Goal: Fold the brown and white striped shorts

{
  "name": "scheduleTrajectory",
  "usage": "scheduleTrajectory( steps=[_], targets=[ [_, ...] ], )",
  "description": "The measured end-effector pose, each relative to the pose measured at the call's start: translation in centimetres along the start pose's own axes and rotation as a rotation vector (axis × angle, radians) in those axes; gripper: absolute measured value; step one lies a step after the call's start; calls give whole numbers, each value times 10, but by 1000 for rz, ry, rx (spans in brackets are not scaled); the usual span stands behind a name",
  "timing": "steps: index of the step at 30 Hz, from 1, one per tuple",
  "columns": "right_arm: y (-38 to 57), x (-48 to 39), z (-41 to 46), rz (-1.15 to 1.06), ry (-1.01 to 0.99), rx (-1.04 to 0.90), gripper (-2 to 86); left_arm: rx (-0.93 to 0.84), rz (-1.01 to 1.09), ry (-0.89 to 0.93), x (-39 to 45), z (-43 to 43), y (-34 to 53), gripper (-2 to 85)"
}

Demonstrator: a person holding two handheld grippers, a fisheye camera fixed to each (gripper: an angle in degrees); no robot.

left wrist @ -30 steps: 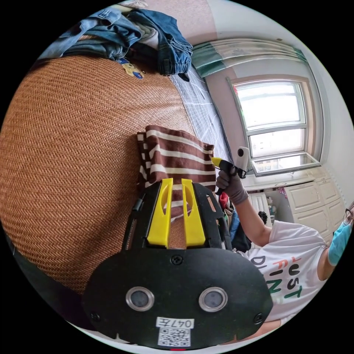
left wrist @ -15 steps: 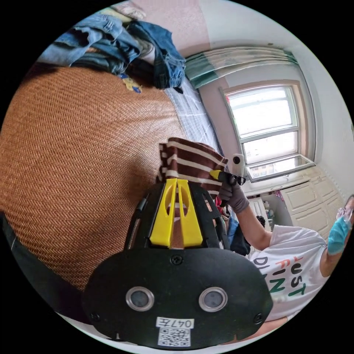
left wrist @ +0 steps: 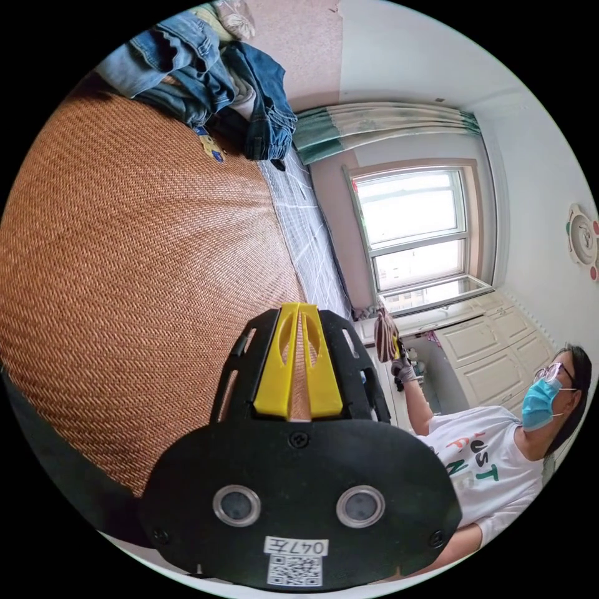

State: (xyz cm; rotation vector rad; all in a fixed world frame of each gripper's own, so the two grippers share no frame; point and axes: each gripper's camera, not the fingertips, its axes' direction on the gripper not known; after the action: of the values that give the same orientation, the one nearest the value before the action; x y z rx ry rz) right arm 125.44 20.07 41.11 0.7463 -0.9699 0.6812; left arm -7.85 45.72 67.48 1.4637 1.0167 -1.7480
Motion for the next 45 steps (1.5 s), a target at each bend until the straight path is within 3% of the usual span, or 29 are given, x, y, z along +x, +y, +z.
scheduleTrajectory(
  steps=[5, 8, 13, 18, 23, 28, 30, 32, 37, 40, 45],
  targets=[
    [32, 115, -64, 368, 197, 167, 20, 38, -17, 4, -10, -20, 16, -10],
    [46, 146, -76, 466, 286, 205, 26, 36, -27, -7, -15, -28, 20, -10],
    [31, 132, -95, 402, 290, 162, 24, 44, -42, 14, -27, -38, 24, -10],
    [14, 108, -114, 302, 101, 176, 22, 40, -42, 21, -34, -48, 28, -10],
    [17, 109, -117, 476, 424, 117, 75, 49, -32, 44, -37, -66, 35, -10],
    [-3, 46, -139, 401, 534, 248, 91, 91, -31, 77, -41, -88, 42, -10],
    [-25, 6, -134, 249, 613, 187, 81, 99, -42, 93, -44, -94, 44, -10],
    [-54, -39, -101, 17, 656, -30, 75, 96, -46, 99, -45, -99, 45, -10],
    [-71, -77, -15, -219, 849, -353, 83, 74, -36, 90, -40, -111, 50, -10],
    [-65, -65, 36, -265, 1015, -493, 78, 97, -33, 98, -37, -124, 53, -10],
    [-74, -65, 85, -211, 1020, -536, 77, 135, 5, 80, -24, -143, 56, -10]
  ],
)
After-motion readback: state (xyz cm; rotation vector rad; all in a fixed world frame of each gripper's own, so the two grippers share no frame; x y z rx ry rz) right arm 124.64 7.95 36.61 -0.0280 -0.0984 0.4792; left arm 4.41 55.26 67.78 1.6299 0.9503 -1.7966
